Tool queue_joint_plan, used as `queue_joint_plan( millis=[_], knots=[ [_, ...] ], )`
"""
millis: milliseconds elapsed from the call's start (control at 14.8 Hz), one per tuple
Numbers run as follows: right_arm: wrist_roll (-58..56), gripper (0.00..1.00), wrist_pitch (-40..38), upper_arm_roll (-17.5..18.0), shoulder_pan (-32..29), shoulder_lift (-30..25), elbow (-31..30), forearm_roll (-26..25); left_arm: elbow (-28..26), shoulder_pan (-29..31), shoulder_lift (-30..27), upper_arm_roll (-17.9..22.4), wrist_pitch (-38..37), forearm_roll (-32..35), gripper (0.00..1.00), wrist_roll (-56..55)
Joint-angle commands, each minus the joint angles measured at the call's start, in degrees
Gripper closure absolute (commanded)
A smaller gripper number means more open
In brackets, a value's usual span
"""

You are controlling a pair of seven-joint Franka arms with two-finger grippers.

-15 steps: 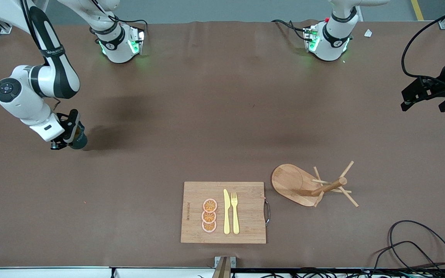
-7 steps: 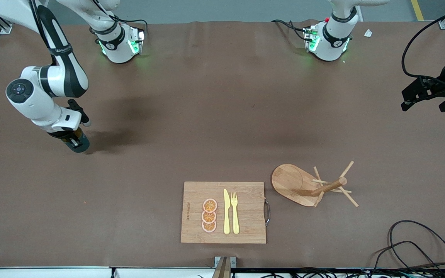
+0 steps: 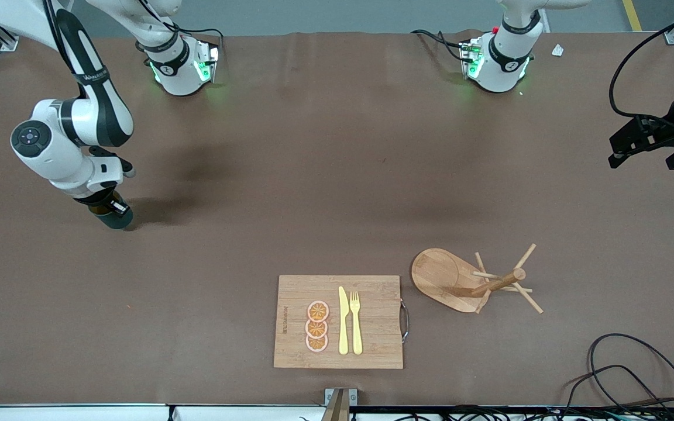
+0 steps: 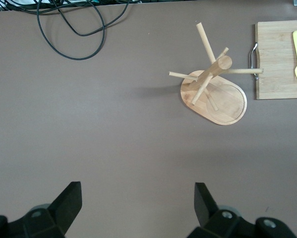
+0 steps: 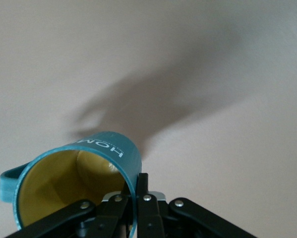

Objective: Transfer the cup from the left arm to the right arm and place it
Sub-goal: 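Lower the mug onto the table with the right gripper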

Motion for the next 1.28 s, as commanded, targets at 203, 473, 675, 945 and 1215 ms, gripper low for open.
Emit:
queue_joint_plan(
  millis=[203, 473, 675, 945, 1215],
  knots=[
    [-28.31, 1.0, -0.48, 0.14, -0.74, -1.57, -4.81, 20.12, 0.91, 0.78, -0.02, 0.07, -0.22, -0.95, 0.0, 1.5],
    [-29.84, 1.0, -4.46, 0.14, 0.14, -1.66, -4.55, 21.2, 1.18, 0.69, 0.07, 0.07, -0.22, -0.86, 0.0, 1.5],
    [-29.57, 1.0, -4.45, 0.05, 1.2, -1.66, -4.46, 21.29, 1.09, 0.78, 0.15, 0.15, -0.22, -0.77, 0.0, 1.42],
    [-28.0, 0.85, -5.77, -0.03, 0.5, -1.66, -3.94, 21.37, 1.17, 1.13, 0.24, 0.15, -0.22, -0.77, 0.0, 1.42],
    [-26.59, 0.0, -10.69, -0.03, 0.67, -1.66, -1.74, 21.37, 1.17, 1.3, 0.42, 0.07, -0.04, -0.77, 0.0, 1.42]
  ],
)
